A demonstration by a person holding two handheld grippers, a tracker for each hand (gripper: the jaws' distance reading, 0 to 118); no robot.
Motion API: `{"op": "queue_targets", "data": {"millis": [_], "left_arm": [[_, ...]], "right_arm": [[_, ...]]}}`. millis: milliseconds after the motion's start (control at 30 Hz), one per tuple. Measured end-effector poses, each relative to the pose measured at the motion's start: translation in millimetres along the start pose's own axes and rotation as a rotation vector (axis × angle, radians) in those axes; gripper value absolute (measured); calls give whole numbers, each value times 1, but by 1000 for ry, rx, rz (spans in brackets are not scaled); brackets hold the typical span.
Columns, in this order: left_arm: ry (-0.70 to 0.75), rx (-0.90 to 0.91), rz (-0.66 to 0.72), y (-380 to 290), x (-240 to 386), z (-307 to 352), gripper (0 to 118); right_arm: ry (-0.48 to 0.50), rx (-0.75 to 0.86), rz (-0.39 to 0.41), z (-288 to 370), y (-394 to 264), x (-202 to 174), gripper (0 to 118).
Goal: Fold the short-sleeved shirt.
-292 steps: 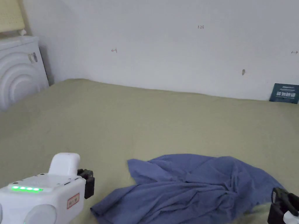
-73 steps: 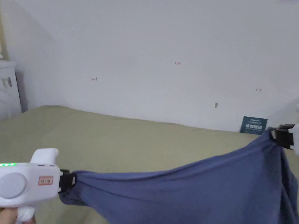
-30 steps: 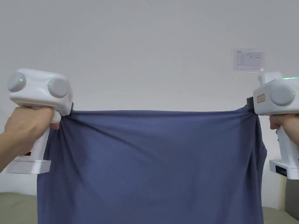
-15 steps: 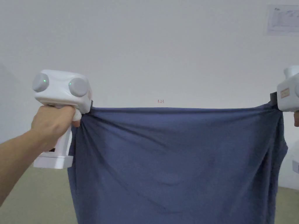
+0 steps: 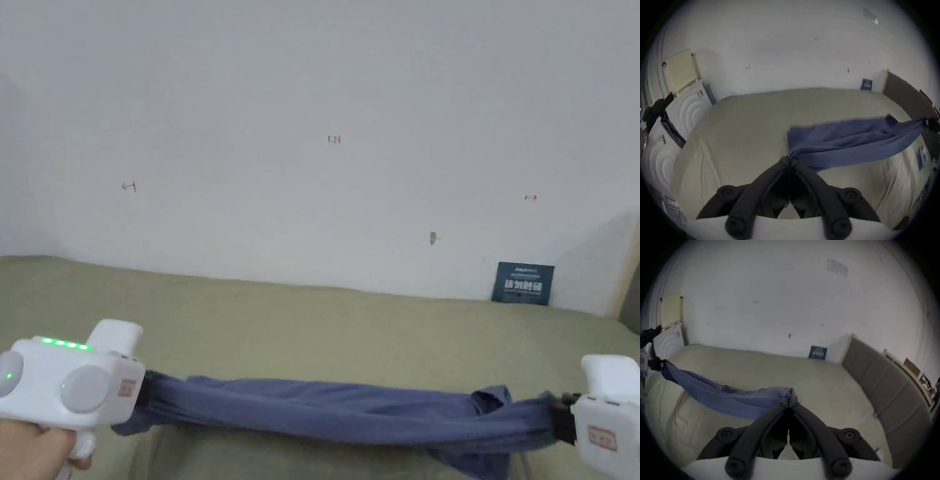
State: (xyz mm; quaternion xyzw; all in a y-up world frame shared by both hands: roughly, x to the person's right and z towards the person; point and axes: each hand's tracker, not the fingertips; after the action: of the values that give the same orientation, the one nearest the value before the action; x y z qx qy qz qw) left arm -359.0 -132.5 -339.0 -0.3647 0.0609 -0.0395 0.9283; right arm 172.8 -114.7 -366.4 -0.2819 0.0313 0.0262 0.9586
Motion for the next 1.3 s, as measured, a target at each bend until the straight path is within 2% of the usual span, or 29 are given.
{"op": "queue_targets", "data": {"millis": [33,100,133,167,233,267,367,467,567,667,767,800,833,867,900,933,1033,1067,1100,1133,1167,1200,1233,1300], "left_arm": [[-23,-12,13,-24,-10,6,1],[-48,-46,31,-67,-16,29,1],[-59,-50,37,-92,-16,46,1],[-62,-64,35,-115,-18,60,1],[-84,-117,22,-151,-22,78,1],[-84,-119,21,-170,-20,92,1],[-112,-145,56,-211,-28,121,1],[-122,-158,69,-234,-31,139,1],[-126,-168,64,-249,-29,146,1],[-125,-180,71,-257,-25,143,1],[-150,-164,86,-260,-25,144,5],[-154,-151,84,-262,-25,146,19],[-125,-135,86,-261,-23,151,62],[-96,-112,85,-262,-23,155,97],[-87,-100,91,-262,-24,161,115],[-86,-54,102,-262,-27,170,116],[-42,-25,103,-261,-29,193,115],[-24,-6,115,-262,-30,200,113],[-24,-6,117,-263,-30,205,104],[-33,-14,114,-263,-31,208,66],[-43,-18,116,-266,-31,210,14],[-26,-24,118,-271,-37,201,0],[35,-29,110,-278,-36,198,0],[-36,-102,114,-286,-39,195,0]], "right_arm": [[43,-43,7,20,-26,1,0],[9,-59,-10,51,-69,2,0],[58,-61,-27,70,-93,6,0],[33,-67,-42,89,-116,6,0],[71,-89,-66,120,-152,11,0],[45,-104,-73,132,-168,12,0],[67,-134,-73,171,-209,12,0],[62,-152,-51,192,-235,13,0],[65,-173,-58,194,-247,13,0],[51,-182,-29,190,-253,8,0],[62,-183,-77,188,-255,10,0],[76,-184,-93,188,-254,11,10],[97,-169,-114,192,-255,13,54],[95,-176,-133,192,-255,14,100],[87,-192,-150,192,-256,14,117],[82,-126,-192,206,-253,12,110],[68,-141,-169,216,-247,6,116],[53,-138,-155,218,-245,2,113],[53,-150,-128,210,-248,7,100],[56,-158,-94,211,-248,5,52],[37,-150,-81,212,-248,1,0],[3,-147,-48,211,-250,-3,0],[-22,-111,-28,210,-255,-3,0],[30,-152,-61,208,-256,0,0]]}}
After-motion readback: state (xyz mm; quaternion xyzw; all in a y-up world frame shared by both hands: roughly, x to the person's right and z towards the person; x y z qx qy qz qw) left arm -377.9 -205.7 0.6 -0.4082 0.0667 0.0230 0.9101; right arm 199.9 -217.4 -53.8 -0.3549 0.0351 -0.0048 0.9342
